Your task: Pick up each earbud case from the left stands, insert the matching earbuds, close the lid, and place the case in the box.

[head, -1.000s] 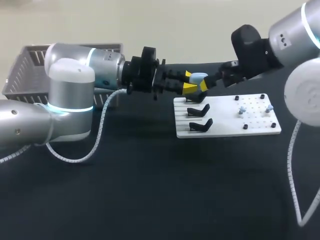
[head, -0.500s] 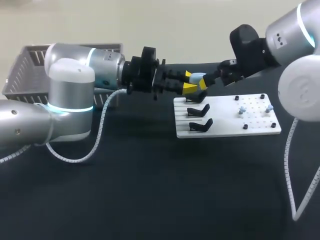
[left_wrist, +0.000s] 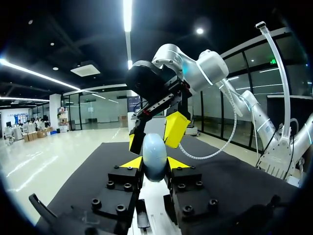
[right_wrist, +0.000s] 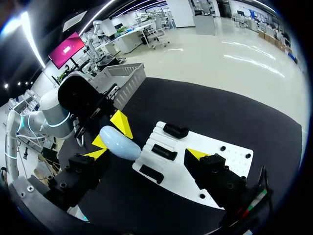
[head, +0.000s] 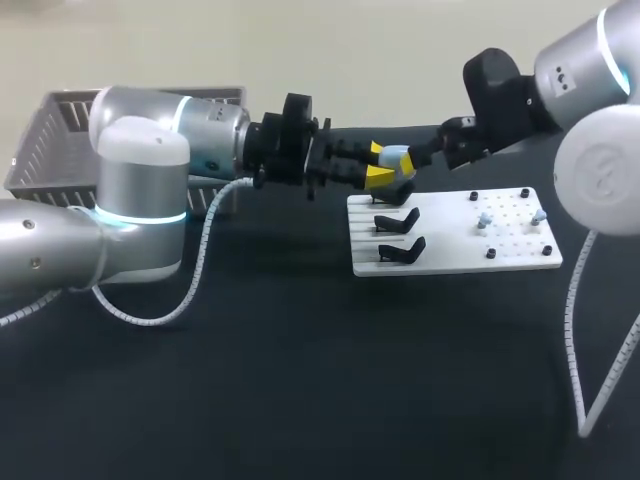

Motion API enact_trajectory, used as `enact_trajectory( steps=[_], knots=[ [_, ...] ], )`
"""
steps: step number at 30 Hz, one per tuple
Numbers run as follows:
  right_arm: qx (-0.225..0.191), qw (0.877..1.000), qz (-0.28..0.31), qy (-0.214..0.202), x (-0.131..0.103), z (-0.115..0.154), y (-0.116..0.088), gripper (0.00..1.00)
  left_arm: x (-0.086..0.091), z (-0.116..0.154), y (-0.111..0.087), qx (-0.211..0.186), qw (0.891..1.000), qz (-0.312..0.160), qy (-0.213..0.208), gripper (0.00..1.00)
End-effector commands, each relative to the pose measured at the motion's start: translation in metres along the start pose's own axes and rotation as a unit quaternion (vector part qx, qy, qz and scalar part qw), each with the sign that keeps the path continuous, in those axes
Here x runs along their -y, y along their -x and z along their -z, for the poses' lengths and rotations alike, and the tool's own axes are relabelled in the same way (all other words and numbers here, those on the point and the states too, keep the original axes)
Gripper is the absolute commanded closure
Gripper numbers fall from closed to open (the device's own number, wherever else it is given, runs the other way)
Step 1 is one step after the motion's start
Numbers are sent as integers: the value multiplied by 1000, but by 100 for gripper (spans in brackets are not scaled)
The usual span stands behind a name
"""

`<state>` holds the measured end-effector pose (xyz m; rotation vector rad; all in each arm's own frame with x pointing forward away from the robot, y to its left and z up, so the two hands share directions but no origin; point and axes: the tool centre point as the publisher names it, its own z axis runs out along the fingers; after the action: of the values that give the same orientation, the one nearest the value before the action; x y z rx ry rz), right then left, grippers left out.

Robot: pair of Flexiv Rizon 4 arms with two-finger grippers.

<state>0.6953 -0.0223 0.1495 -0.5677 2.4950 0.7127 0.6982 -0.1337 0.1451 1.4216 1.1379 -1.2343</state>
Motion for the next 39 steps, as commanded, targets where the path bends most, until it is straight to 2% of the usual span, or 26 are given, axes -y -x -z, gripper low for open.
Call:
enact_trajectory(
  steps=[1, 9, 11, 16, 20, 26, 32, 39],
  knots=[
    [2, 1000, -2, -10, 3, 0, 4, 0, 0, -1, -1, 1, 1000, -1, -1, 100],
    [29, 999, 5, -19, 2, 11, 10, 0, 0, -1, -1, 1, 1000, -1, -1, 100],
    [41, 998, 20, -34, 1, 17, 9, 0, 0, -1, -1, 1, 1000, -1, -1, 100],
    [48, 991, 59, -113, 6, 38, -1, 0, 0, -1, -1, 1, 1000, -1, -1, 100],
    [11, 984, 67, -168, 22, 51, -15, 0, 0, -1, -1, 1, 1000, -1, -1, 100],
    [-67, 972, 38, -222, 57, 62, -40, 0, 0, -1, -1, 1, 1000, -1, -1, 100],
    [-116, 961, 14, -250, 89, 66, -61, 0, 0, -1, -1, 1, 1000, -1, -1, 100],
    [-149, 950, 33, -273, 118, 64, -73, 0, 0, -1, -1, 1, 1000, -1, -1, 100]
  ],
)
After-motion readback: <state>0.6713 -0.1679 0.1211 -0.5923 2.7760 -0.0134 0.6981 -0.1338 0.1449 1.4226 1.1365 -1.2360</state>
